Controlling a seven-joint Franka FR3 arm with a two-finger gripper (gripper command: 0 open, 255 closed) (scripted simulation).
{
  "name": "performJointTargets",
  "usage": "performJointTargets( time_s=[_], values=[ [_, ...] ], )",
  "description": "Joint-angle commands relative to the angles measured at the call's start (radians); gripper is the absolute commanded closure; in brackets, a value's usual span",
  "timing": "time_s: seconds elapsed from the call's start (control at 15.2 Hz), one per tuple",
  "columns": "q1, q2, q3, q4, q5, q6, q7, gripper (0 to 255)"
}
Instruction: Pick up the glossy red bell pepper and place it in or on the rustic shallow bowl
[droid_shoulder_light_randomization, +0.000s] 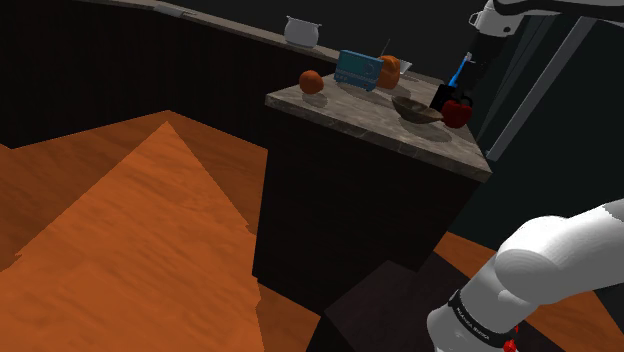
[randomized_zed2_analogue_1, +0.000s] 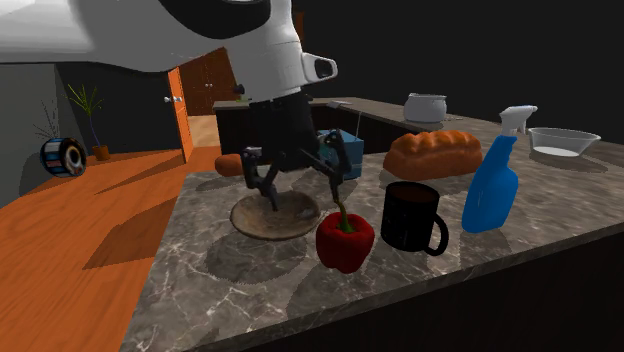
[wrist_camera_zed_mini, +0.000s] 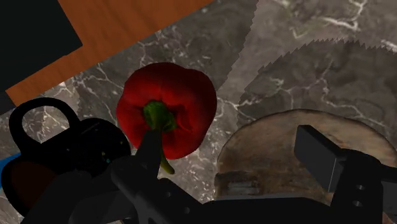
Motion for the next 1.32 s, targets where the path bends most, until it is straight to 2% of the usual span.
performJointTargets(
  time_s=[0.0,0.13,0.66,1.12,1.19,1.25],
  values=[
    [-0.002,0.052,-0.030,0.078,-0.015,-0.016,-0.063,0],
    [-0.005,0.099,-0.058,0.140,-0.024,-0.021,-0.116,0],
    [-0.013,0.081,-0.080,0.026,-0.036,0.079,-0.108,0],
    [-0.013,0.082,-0.080,0.026,-0.036,0.079,-0.108,0],
    [-0.013,0.082,-0.080,0.026,-0.036,0.079,-0.108,255],
    [-0.013,0.082,-0.080,0.026,-0.036,0.079,-0.108,255]
  ],
)
